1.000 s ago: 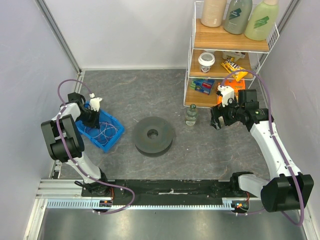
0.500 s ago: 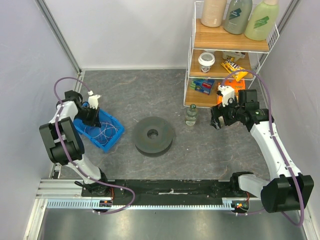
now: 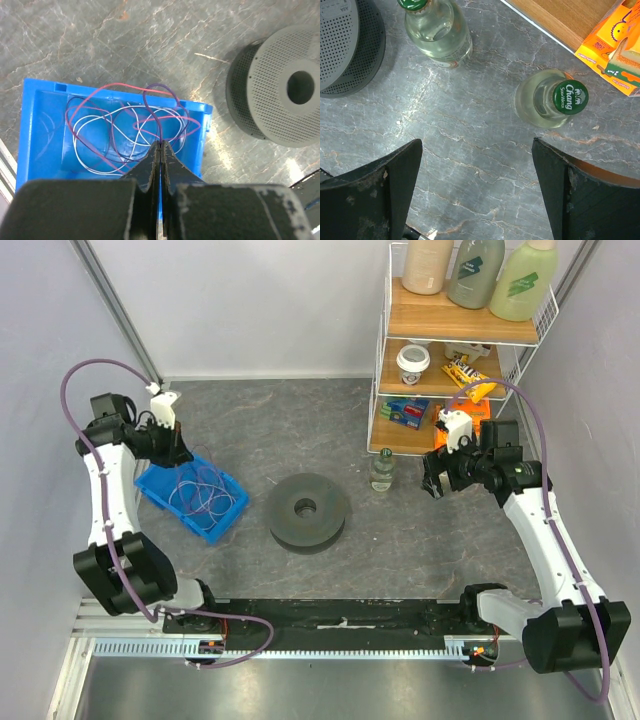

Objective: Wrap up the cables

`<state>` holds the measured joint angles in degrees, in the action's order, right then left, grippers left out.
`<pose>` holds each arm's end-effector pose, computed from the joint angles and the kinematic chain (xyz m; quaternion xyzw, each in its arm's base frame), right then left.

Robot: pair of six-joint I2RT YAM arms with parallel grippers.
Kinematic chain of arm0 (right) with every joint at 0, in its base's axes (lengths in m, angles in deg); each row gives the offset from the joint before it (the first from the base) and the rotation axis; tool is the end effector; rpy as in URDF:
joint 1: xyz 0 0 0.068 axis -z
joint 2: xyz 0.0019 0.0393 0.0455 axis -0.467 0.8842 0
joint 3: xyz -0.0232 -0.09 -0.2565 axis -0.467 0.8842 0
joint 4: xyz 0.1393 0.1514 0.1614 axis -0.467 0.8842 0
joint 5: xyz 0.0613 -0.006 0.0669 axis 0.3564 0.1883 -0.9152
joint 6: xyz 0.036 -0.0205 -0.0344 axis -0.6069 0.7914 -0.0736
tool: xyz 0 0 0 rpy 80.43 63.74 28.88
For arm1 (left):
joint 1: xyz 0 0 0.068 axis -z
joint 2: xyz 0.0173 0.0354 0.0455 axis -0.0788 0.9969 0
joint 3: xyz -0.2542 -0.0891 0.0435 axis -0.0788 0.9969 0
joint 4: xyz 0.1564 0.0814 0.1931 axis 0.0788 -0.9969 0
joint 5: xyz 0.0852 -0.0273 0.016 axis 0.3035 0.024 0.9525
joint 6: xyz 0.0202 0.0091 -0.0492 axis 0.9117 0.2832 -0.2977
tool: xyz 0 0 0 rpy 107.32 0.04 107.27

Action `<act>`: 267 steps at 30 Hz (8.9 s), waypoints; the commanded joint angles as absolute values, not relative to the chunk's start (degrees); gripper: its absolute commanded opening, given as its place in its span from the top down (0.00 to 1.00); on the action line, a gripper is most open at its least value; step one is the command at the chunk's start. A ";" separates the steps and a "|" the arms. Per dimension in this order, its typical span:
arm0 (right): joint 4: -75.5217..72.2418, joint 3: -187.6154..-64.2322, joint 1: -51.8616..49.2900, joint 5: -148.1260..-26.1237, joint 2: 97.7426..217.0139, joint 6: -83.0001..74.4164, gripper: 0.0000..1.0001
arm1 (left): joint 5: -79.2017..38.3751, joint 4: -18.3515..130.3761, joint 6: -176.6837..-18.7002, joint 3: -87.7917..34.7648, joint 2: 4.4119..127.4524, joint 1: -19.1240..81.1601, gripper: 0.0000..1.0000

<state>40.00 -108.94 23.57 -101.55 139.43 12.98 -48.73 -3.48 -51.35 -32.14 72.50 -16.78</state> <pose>0.2214 0.0299 0.3119 -0.1868 0.8958 0.1581 0.3711 0.2693 0.0822 0.3267 0.1844 0.9050 -0.1590 0.3488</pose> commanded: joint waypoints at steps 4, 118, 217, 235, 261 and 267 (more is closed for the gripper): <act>39.16 -111.99 23.71 -102.95 137.47 13.07 0.02 | -51.36 -7.79 -54.64 -36.87 69.19 -17.01 0.98; 40.83 -110.93 23.71 -103.48 138.52 14.30 0.02 | -51.97 29.84 -30.99 -22.01 82.65 -25.36 0.98; 32.25 -141.60 -24.81 -90.22 144.60 18.78 1.00 | -69.27 47.64 -123.53 -53.18 64.54 1.43 0.98; 41.37 -113.65 -11.97 -91.69 132.29 28.11 0.02 | -58.12 45.22 -116.42 -20.88 60.57 28.42 0.98; 5.15 -111.73 -32.97 -98.82 132.81 64.36 0.21 | -66.46 43.63 -127.25 -12.79 63.03 32.73 0.98; 5.15 -107.95 -39.56 -96.28 133.86 79.23 0.28 | -67.87 43.19 -127.07 -12.97 63.30 33.43 0.98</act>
